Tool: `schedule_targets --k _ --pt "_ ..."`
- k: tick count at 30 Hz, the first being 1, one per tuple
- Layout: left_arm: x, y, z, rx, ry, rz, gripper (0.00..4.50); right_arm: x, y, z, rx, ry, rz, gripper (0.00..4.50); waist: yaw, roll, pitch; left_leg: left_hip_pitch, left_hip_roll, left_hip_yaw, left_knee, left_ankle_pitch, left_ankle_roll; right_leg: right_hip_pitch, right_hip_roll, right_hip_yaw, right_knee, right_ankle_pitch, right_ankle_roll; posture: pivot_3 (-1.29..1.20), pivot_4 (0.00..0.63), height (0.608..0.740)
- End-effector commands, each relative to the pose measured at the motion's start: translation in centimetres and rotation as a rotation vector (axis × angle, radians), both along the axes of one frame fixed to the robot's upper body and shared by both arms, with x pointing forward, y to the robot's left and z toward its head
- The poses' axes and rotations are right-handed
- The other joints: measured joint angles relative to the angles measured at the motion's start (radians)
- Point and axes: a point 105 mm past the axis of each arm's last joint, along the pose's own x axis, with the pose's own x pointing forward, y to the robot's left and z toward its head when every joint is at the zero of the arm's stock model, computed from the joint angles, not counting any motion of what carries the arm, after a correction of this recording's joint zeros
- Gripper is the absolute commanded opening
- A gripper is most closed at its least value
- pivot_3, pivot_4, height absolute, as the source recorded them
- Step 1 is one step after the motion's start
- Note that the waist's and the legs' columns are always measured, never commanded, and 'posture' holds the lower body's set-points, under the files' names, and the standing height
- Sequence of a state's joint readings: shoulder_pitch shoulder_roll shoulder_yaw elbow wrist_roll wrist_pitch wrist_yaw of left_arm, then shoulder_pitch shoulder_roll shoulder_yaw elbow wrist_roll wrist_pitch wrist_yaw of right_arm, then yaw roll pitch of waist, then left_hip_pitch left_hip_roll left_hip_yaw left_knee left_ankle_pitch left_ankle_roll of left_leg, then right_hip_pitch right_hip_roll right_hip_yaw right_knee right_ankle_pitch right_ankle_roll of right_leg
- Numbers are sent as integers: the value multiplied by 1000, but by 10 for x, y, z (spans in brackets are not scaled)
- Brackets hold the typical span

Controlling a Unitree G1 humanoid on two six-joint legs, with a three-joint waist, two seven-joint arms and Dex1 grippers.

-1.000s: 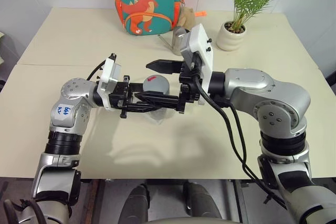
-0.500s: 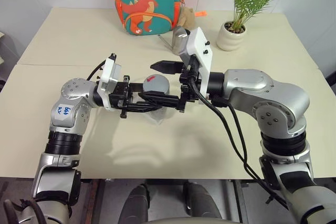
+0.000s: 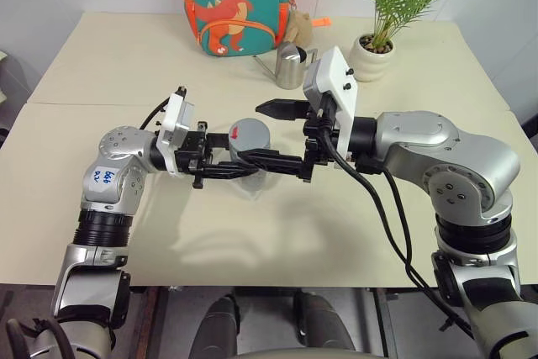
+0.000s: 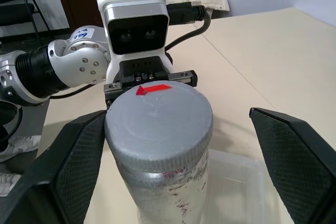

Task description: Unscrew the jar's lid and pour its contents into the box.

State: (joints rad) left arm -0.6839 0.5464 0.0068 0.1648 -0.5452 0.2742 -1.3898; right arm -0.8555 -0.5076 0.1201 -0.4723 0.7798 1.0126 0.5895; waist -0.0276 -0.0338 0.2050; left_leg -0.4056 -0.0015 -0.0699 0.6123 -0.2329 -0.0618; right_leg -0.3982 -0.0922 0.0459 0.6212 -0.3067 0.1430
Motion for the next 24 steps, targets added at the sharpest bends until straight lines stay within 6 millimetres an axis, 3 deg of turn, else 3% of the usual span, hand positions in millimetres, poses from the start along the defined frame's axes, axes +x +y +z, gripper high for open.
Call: schedule_targets --k 1,24 --pt "-4 -4 11 -2 -61 -34 1849 -1 -9 11 14 -51 -28 4476 0 0 0 0 0 0 0 0 0 0 0 0 0 0 0 0 150 740" --pt "-2 -4 13 2 -68 -33 1849 -4 -18 12 -11 -63 -33 4476 0 0 0 0 0 0 0 0 0 0 0 0 0 0 0 0 150 740"
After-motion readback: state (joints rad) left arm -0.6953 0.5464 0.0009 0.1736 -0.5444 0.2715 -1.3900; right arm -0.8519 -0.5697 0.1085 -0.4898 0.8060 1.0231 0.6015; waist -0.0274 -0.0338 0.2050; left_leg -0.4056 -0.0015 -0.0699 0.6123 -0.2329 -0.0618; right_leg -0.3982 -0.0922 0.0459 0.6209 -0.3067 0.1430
